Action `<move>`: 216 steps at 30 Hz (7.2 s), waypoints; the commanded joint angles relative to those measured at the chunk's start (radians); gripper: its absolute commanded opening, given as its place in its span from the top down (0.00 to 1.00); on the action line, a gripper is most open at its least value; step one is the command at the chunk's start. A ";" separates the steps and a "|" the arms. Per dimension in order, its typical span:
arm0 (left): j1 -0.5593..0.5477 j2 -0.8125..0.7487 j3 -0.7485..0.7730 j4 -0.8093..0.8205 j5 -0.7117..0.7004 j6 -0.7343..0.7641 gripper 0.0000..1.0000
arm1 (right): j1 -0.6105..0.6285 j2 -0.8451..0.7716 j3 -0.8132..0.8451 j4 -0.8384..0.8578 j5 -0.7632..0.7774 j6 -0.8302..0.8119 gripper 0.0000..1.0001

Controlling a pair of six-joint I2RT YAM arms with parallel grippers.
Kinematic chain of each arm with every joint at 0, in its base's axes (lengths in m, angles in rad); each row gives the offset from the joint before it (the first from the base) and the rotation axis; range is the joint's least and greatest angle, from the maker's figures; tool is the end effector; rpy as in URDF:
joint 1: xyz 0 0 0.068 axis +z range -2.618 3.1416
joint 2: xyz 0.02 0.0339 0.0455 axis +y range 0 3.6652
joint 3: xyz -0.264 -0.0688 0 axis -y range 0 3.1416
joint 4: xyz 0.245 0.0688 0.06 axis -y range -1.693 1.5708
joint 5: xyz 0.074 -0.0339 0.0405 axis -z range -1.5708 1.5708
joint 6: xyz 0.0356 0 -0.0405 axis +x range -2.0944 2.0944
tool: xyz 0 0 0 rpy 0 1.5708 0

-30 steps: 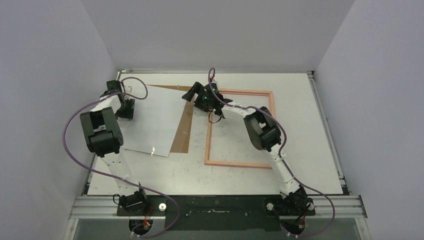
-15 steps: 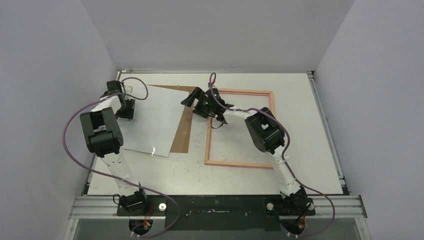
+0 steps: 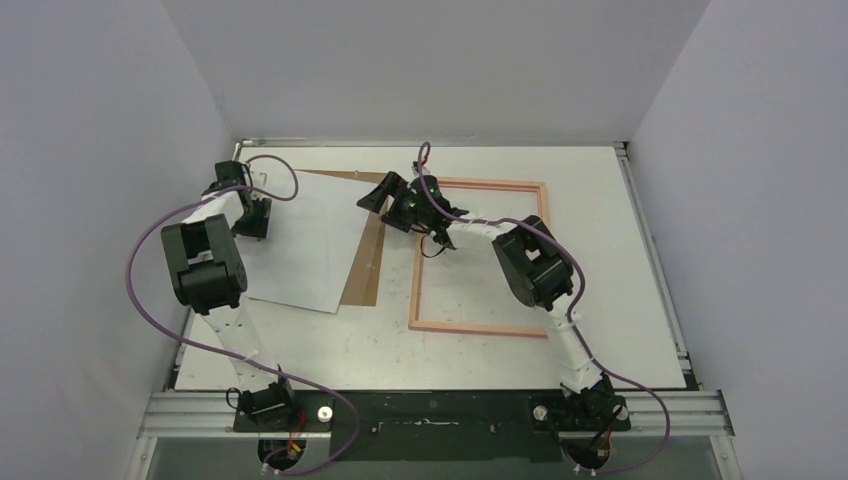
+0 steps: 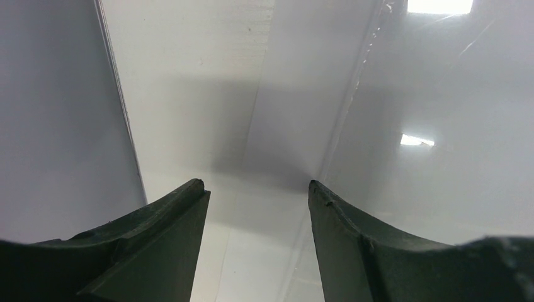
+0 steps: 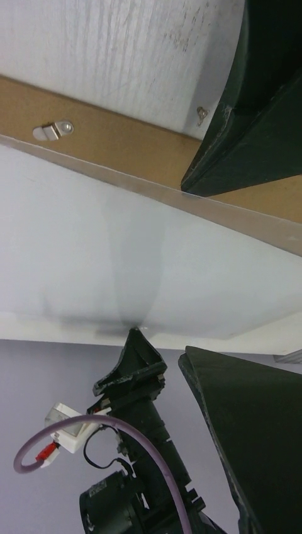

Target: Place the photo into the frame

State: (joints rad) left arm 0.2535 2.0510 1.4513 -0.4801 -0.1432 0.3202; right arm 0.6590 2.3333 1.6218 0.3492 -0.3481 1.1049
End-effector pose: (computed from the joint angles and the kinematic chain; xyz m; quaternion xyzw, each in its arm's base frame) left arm 0.4146 0.1127 0.1626 0.0149 0.9676 0.1351 0.2129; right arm 0.4097 0.3327 0.1518 0.0833 0.8122 0.5226 0.2457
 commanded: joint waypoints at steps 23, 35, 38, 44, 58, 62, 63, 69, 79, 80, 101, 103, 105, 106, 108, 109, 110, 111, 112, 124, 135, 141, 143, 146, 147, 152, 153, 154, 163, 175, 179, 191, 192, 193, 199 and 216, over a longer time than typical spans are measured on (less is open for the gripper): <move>-0.011 -0.007 -0.010 -0.104 0.068 -0.013 0.38 | 0.054 -0.082 0.047 -0.004 -0.044 -0.076 0.84; 0.002 -0.215 0.258 -0.474 0.366 -0.016 0.04 | -0.022 -0.215 0.226 -0.334 -0.189 -0.212 0.94; -0.032 -0.266 0.277 -0.516 0.394 -0.023 0.04 | -0.041 -0.291 0.213 -0.410 -0.225 -0.249 0.93; -0.125 -0.340 0.290 -0.566 0.482 -0.064 0.04 | -0.108 -0.487 0.143 -0.529 -0.314 -0.359 0.93; -0.238 -0.538 0.062 -0.507 1.062 -0.096 0.04 | -0.318 -0.885 -0.102 -0.557 -0.511 -0.432 0.94; -0.289 -0.622 -0.050 -0.346 1.097 -0.187 0.04 | -0.339 -0.936 -0.185 -0.437 -0.548 -0.332 0.94; -0.299 -0.646 -0.078 -0.290 1.085 -0.221 0.04 | -0.342 -0.942 -0.199 -0.407 -0.559 -0.302 0.94; -0.324 -0.741 -0.214 -0.113 1.012 -0.315 0.04 | -0.361 -0.965 -0.232 -0.271 -0.591 -0.163 0.94; -0.327 -0.820 -0.355 0.053 1.056 -0.425 0.04 | -0.366 -0.976 -0.300 -0.172 -0.602 -0.057 0.95; -0.328 -0.836 -0.373 0.099 1.085 -0.455 0.03 | -0.366 -0.977 -0.306 -0.173 -0.596 -0.061 0.95; -0.342 -0.932 -0.395 0.109 1.067 -0.502 0.74 | -0.380 -0.992 -0.369 -0.391 -0.508 -0.277 0.74; -0.342 -0.930 -0.399 0.123 1.053 -0.529 0.82 | -0.380 -1.002 -0.383 -0.400 -0.505 -0.281 0.68; -0.341 -0.928 -0.409 0.148 1.044 -0.560 0.87 | -0.380 -1.016 -0.404 -0.400 -0.497 -0.280 0.65; -0.341 -0.929 -0.416 0.160 1.042 -0.581 0.87 | -0.380 -1.022 -0.415 -0.400 -0.496 -0.278 0.64; -0.341 -0.930 -0.433 0.199 1.041 -0.621 0.88 | -0.380 -1.031 -0.437 -0.401 -0.493 -0.278 0.63; -0.342 -0.930 -0.440 0.213 1.042 -0.643 0.88 | -0.380 -1.034 -0.447 -0.401 -0.491 -0.278 0.63; -0.341 -0.929 -0.452 0.226 1.046 -0.667 0.88 | -0.381 -1.037 -0.455 -0.405 -0.487 -0.280 0.65; -0.341 -0.928 -0.460 0.240 1.049 -0.687 0.88 | -0.381 -1.040 -0.458 -0.411 -0.482 -0.284 0.69; -0.342 -0.927 -0.468 0.249 1.053 -0.699 0.87 | -0.382 -1.041 -0.460 -0.420 -0.477 -0.290 0.75; -0.474 -0.770 -0.401 0.079 0.703 -0.553 0.10 | -0.591 -0.977 -0.446 -0.669 -0.480 -0.408 0.95; -0.663 -0.589 -0.398 0.141 0.437 -0.464 0.10 | -0.623 -0.911 -0.500 -0.753 -0.468 -0.477 0.95; -0.738 -0.470 -0.347 0.177 0.338 -0.491 0.11 | -0.733 -0.978 -0.367 -0.917 -0.444 -0.516 0.95; -0.764 -0.420 -0.323 0.188 0.311 -0.495 0.11 | -0.752 -1.005 -0.326 -0.971 -0.420 -0.529 0.95; -0.786 -0.334 -0.276 0.193 0.301 -0.498 0.11 | -0.758 -1.049 -0.314 -0.998 -0.382 -0.518 0.95; -0.789 -0.303 -0.256 0.190 0.305 -0.498 0.11 | -0.758 -1.062 -0.321 -0.996 -0.375 -0.513 0.95; -0.806 -0.190 -0.166 0.183 0.358 -0.488 0.13 | -0.766 -1.100 -0.342 -1.039 -0.323 -0.548 0.95; -0.810 -0.177 -0.153 0.183 0.364 -0.486 0.14 | -0.768 -1.105 -0.345 -1.045 -0.317 -0.555 0.95; -0.817 -0.164 -0.145 0.181 0.363 -0.482 0.15 | -0.770 -1.107 -0.349 -1.046 -0.317 -0.557 0.95; -0.833 -0.078 -0.133 0.174 0.383 -0.437 0.51 | -0.771 -1.102 -0.310 -1.071 -0.298 -0.568 0.95; -0.806 -0.153 -0.261 0.195 0.346 -0.386 0.73 | -0.696 -1.108 -0.343 -0.999 -0.299 -0.501 0.95; -0.795 -0.206 -0.322 0.203 0.347 -0.378 0.76 | -0.631 -1.096 -0.325 -0.988 -0.260 -0.480 0.95; -0.688 -0.394 -0.292 0.122 0.507 -0.485 0.31 | -0.570 -1.079 -0.246 -0.951 -0.269 -0.411 0.95; -0.654 -0.418 -0.277 0.107 0.542 -0.494 0.30 | -0.563 -1.080 -0.245 -0.937 -0.274 -0.397 0.95; -0.620 -0.436 -0.261 0.091 0.572 -0.502 0.29 | -0.552 -1.081 -0.245 -0.924 -0.279 -0.376 0.95; -0.482 -0.537 -0.258 0.090 0.628 -0.503 0.31 | -0.488 -1.090 -0.315 -0.734 -0.373 -0.211 0.95; -0.452 -0.574 -0.372 0.086 0.550 -0.444 0.36 | -0.490 -0.817 -0.550 -0.588 -0.365 -0.418 0.94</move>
State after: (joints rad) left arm -0.1989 1.4963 1.0760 -0.3992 0.4164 -0.1593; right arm 0.1764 1.4994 1.0737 -0.2916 -0.7139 0.7887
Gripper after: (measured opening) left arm 0.644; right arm 0.063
